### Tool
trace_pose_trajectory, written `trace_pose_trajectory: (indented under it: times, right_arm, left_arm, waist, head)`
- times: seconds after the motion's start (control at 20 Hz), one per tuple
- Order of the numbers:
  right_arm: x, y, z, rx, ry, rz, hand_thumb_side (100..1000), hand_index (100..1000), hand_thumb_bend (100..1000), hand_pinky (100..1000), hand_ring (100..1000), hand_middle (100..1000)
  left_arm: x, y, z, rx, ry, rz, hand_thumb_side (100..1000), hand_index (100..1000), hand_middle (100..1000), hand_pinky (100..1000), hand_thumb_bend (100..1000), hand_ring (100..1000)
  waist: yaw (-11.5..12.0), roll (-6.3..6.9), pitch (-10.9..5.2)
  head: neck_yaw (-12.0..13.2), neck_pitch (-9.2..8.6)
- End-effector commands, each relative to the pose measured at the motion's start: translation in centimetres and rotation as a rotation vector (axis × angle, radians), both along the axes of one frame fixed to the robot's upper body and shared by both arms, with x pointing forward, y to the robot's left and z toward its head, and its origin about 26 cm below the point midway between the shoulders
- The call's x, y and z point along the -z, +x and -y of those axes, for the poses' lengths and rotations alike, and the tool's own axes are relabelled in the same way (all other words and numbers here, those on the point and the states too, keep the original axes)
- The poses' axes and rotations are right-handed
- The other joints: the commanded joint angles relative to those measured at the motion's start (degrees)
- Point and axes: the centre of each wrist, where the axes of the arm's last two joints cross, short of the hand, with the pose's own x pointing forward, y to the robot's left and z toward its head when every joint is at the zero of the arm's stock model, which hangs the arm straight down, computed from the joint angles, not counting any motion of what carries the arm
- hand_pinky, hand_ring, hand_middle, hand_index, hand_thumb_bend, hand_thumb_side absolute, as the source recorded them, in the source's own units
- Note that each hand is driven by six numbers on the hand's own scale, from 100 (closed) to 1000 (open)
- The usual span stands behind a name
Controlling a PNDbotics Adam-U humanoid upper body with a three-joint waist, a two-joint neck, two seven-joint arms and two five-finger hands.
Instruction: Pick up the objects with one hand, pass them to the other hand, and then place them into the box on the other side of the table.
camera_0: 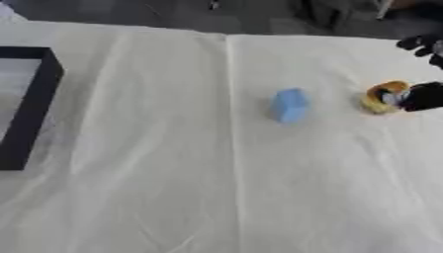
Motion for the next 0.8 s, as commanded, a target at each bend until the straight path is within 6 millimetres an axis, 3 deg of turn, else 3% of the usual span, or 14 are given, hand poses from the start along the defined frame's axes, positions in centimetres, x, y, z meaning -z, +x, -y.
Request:
trace_pose_trajectory:
  times: [0.05,0.5,0.8]
  right_arm:
    - [-2.1,0.0,1.1,0.014,-0.097,-0.038,100,881,501,898,914,869]
    - [-2.0,0.5,2.4,0.091,-0.255,-0.06,100,874,406,963,922,886]
    - [-0.9,0.9,3.3,0.173,-0.379,-0.104,100,890,401,1000,947,916]
  left_arm:
    - [0.1,-0.4,0.1,0.015,-0.018,0.007,822,880,734,964,501,545]
    - [1.4,-0.5,0.5,0.018,-0.071,-0.03,821,874,724,964,503,537]
    - [1.8,-0.5,0.6,0.011,-0.086,-0.038,814,870,721,964,500,534]
  waist:
    - [0.4,-0.09,-0.72]
    - [2.8,-1.26,0.23]
    - [4.1,-1.5,0.89]
  head:
    - [-0.9,-1.11]
    - [-3.3,-1.62]
    - [-4.9,-2.31]
